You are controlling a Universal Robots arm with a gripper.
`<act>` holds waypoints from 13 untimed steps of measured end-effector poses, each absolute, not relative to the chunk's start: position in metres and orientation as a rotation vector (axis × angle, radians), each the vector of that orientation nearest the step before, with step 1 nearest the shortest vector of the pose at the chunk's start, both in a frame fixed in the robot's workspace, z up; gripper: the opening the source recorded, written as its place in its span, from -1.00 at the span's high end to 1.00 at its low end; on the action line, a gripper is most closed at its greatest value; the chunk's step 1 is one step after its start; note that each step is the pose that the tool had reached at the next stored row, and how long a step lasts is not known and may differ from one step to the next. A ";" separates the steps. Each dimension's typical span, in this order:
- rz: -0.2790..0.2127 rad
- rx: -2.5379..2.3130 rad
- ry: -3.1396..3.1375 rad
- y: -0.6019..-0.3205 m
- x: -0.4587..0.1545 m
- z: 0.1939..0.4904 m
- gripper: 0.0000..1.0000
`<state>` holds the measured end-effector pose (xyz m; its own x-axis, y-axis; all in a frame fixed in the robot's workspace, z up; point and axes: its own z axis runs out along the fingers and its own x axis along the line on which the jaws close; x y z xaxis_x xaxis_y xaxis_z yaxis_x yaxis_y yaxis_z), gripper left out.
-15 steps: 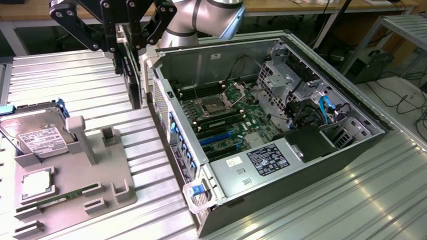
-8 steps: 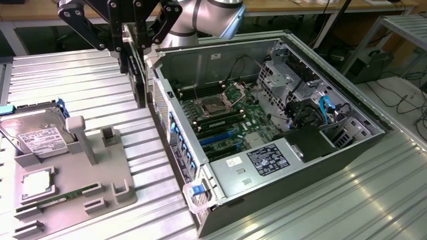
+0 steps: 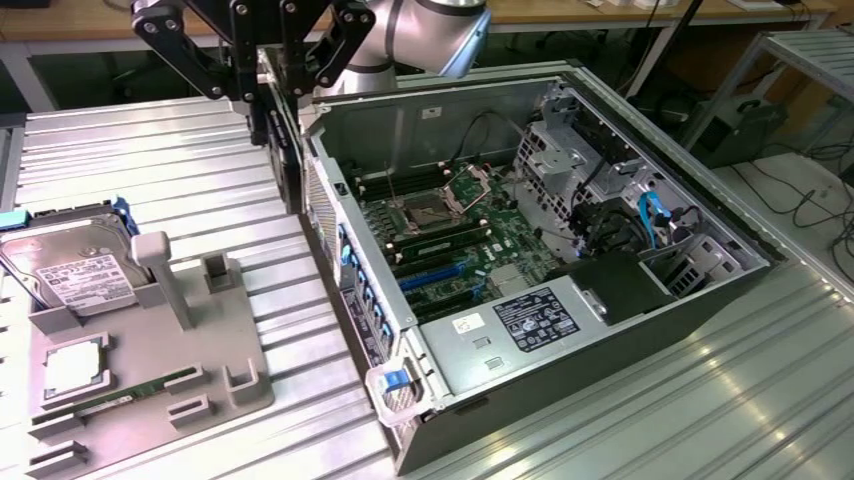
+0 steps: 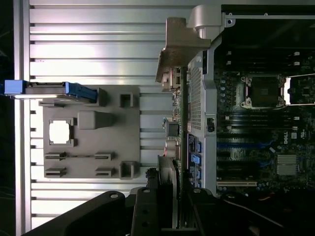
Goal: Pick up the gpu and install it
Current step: 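Pick up the gpu and move the gpu toward the slot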
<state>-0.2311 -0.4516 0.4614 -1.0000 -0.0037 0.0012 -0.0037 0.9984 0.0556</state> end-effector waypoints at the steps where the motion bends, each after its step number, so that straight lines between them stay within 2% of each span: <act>1: -0.087 0.006 -3.139 -0.452 -0.230 0.461 0.45; 13: -0.087 0.006 -3.139 -0.452 -0.214 0.461 0.45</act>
<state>-0.2141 -0.4516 0.4614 -1.0000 -0.0038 0.0012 -0.0037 0.9984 0.0557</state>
